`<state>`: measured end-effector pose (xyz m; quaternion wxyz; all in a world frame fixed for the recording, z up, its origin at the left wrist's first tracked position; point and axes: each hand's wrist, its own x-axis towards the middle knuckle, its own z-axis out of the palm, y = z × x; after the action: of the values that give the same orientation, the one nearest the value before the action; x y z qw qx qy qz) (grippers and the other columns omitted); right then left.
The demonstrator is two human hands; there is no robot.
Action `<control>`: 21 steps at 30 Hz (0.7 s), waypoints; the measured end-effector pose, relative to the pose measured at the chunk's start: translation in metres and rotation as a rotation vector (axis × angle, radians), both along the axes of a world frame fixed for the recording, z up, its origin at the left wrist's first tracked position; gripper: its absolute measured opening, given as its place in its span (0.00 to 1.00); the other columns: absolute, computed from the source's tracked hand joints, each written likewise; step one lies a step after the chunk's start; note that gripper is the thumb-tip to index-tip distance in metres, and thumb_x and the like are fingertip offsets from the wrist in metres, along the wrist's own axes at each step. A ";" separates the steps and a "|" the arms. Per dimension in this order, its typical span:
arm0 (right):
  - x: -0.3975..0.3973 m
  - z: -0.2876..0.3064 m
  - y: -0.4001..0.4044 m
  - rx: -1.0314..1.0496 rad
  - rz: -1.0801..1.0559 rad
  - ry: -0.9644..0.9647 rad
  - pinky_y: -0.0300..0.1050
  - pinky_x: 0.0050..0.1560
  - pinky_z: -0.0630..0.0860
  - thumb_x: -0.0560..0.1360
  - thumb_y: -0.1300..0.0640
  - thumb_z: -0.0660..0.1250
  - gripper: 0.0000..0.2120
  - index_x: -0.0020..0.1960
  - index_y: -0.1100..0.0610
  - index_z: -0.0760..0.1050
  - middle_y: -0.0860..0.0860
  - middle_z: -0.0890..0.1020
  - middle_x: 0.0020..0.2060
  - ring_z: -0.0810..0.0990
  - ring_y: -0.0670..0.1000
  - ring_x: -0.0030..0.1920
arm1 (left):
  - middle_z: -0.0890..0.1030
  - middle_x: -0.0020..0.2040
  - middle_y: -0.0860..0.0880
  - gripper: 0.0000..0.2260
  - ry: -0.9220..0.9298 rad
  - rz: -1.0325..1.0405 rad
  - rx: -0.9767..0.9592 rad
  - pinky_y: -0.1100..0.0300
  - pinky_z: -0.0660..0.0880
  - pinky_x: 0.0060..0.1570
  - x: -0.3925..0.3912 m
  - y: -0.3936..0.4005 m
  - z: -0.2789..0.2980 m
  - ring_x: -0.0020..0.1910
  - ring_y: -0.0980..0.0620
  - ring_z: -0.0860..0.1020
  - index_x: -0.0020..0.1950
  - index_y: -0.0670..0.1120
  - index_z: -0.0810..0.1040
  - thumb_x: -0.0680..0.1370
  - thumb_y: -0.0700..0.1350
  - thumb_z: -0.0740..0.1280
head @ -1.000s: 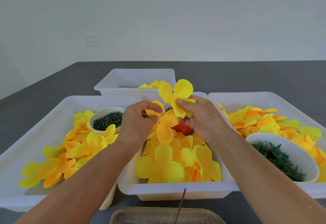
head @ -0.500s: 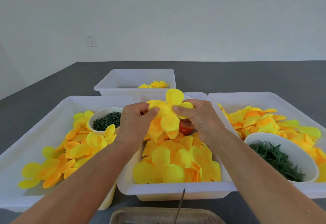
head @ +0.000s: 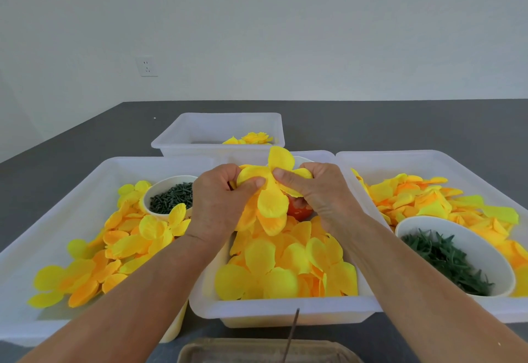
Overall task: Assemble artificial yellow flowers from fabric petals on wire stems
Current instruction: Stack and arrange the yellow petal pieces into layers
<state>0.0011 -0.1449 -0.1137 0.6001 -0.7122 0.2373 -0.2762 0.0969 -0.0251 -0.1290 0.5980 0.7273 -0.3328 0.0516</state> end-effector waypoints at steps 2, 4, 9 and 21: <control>-0.001 0.001 0.000 0.091 0.044 -0.008 0.33 0.23 0.71 0.69 0.49 0.73 0.14 0.27 0.50 0.77 0.45 0.78 0.22 0.76 0.42 0.22 | 0.66 0.25 0.50 0.17 0.012 0.021 0.005 0.62 0.61 0.26 0.001 0.000 0.001 0.27 0.53 0.61 0.29 0.44 0.69 0.70 0.47 0.74; -0.002 0.004 -0.002 0.271 0.168 -0.052 0.37 0.29 0.75 0.71 0.56 0.72 0.04 0.40 0.56 0.81 0.49 0.83 0.29 0.81 0.47 0.28 | 0.64 0.27 0.46 0.18 0.050 0.063 -0.011 0.57 0.61 0.29 0.004 -0.001 0.002 0.30 0.51 0.61 0.29 0.42 0.68 0.70 0.47 0.74; -0.003 0.004 -0.001 0.163 0.173 0.025 0.38 0.32 0.79 0.73 0.60 0.70 0.04 0.43 0.61 0.80 0.50 0.83 0.28 0.82 0.46 0.29 | 0.63 0.26 0.47 0.21 0.124 0.088 -0.026 0.55 0.60 0.30 0.005 0.000 0.003 0.30 0.50 0.61 0.27 0.44 0.65 0.68 0.49 0.75; 0.005 -0.006 -0.009 0.067 -0.109 0.001 0.37 0.23 0.70 0.71 0.53 0.72 0.15 0.30 0.57 0.73 0.49 0.74 0.18 0.71 0.45 0.19 | 0.73 0.34 0.30 0.12 0.283 -0.237 -0.179 0.54 0.69 0.36 -0.007 0.000 0.010 0.34 0.45 0.70 0.42 0.28 0.75 0.75 0.39 0.67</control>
<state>0.0063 -0.1541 -0.1201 0.6075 -0.6778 0.2853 -0.3001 0.0894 -0.0248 -0.1190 0.7028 0.6270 -0.3230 -0.0923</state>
